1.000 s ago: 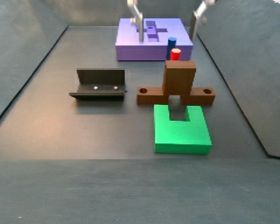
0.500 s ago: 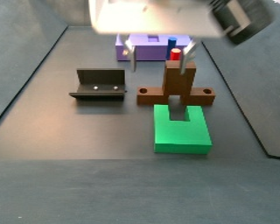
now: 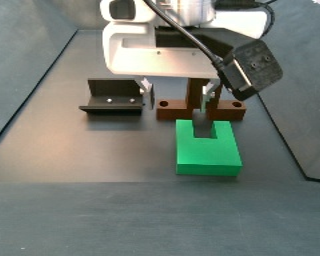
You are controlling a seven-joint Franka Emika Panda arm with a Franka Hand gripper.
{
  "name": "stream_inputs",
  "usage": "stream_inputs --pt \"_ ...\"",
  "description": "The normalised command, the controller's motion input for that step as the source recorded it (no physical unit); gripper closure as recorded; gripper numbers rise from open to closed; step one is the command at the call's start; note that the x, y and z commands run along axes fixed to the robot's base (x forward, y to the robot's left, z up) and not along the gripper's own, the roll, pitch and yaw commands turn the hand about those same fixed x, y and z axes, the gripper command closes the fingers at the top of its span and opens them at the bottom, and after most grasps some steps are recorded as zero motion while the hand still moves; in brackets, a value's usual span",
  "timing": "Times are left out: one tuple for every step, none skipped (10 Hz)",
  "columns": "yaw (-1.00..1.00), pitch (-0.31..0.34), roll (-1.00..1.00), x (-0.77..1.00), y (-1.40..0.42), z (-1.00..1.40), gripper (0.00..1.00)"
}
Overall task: Pick up the green object. Move up. Place the green object on the fixture. Regrasp the green object. Move to above the board. Insert the green object.
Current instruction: Pick up the green object.
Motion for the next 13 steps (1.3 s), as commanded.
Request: stream_inputs --pt "0.23 -0.091 0.05 -0.09 0.0 -0.06 0.0" --pt "0.14 -0.043 0.09 0.0 0.0 -0.07 0.0" --pt "0.0 -0.06 0.09 0.0 0.0 -0.21 0.0" --pt "0.0 -0.079 0.09 -0.02 0.0 -0.34 0.0" --pt "0.0 -0.091 0.1 -0.07 0.0 -0.36 0.0" --pt "0.0 -0.08 0.08 0.0 0.0 -0.37 0.0" --pt "0.0 -0.07 0.08 0.0 0.0 -0.37 0.0" --pt "0.0 -0.063 0.05 0.0 0.01 -0.31 0.0" --pt "0.0 -0.053 0.01 0.0 0.02 -0.25 0.0" --pt "0.0 -0.066 0.0 0.01 0.01 -0.29 0.0" --pt "0.0 -0.049 0.0 0.05 0.0 -0.27 0.0" --pt "0.0 -0.044 0.0 0.03 0.0 -0.25 0.0" --pt "0.0 -0.036 0.01 0.01 0.0 -0.21 0.0"
